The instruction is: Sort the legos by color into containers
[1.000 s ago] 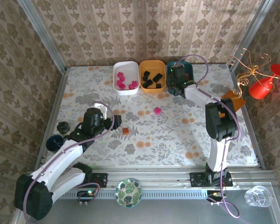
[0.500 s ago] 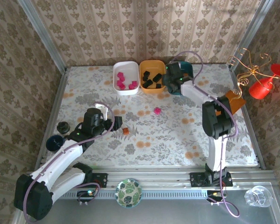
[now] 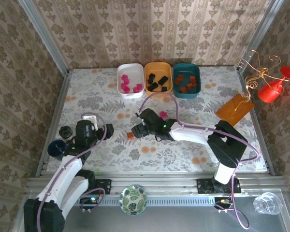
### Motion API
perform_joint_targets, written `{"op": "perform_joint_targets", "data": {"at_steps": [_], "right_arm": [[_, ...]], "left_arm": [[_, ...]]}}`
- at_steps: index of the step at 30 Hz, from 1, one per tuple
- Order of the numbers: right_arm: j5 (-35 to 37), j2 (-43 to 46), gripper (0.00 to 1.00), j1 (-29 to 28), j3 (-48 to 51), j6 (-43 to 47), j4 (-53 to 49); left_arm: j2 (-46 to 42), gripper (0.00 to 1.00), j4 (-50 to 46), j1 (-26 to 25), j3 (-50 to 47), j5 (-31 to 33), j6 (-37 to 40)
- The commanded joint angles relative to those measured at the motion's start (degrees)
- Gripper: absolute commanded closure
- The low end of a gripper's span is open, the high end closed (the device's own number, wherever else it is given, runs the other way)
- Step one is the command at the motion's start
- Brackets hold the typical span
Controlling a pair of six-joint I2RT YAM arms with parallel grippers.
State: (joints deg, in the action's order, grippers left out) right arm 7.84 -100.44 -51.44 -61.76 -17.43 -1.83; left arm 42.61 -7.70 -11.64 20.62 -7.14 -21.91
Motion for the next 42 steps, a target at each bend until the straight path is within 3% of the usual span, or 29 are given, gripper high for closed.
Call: {"op": "perform_joint_targets", "data": {"at_steps": [1, 5, 14, 26, 31, 37, 42], "right_arm": [[0.2, -3.2, 0.14, -2.43, -0.41, -3.51, 3.28], [1.03, -6.59, 0.15, -4.17, -2.04, -5.61, 4.83], [6.36, -13.89, 0.23, -6.72, -7.96, -7.71, 1.24], [11.2, -15.69, 0.53, -6.34, -7.05, -8.75, 0.38], [9.97, -13.34, 0.63, -5.22, -3.29, -4.92, 5.22], [10.48, -5.71, 0.68, -0.66, 2.06, -1.52, 7.14], [7.35, 3.13, 0.68, 9.98, 7.0, -2.49, 8.98]], "left_arm": [[-1.29, 0.19, 2.5, 3.91, -1.86, -7.29, -2.88], [-0.91, 0.2, 4.37, 5.93, -2.78, -11.5, -3.25], [-1.13, 0.19, 3.37, 5.95, -2.43, -11.45, -2.57], [-1.21, 0.19, 3.96, 5.93, -2.61, -12.11, -2.96], [-0.87, 0.19, 4.64, 5.87, -2.6, -12.88, -2.89], [1.16, 0.19, 7.11, 4.11, -2.19, -15.24, -2.54], [3.79, 0.19, 11.03, -4.54, -0.42, -13.51, -2.33]]}}
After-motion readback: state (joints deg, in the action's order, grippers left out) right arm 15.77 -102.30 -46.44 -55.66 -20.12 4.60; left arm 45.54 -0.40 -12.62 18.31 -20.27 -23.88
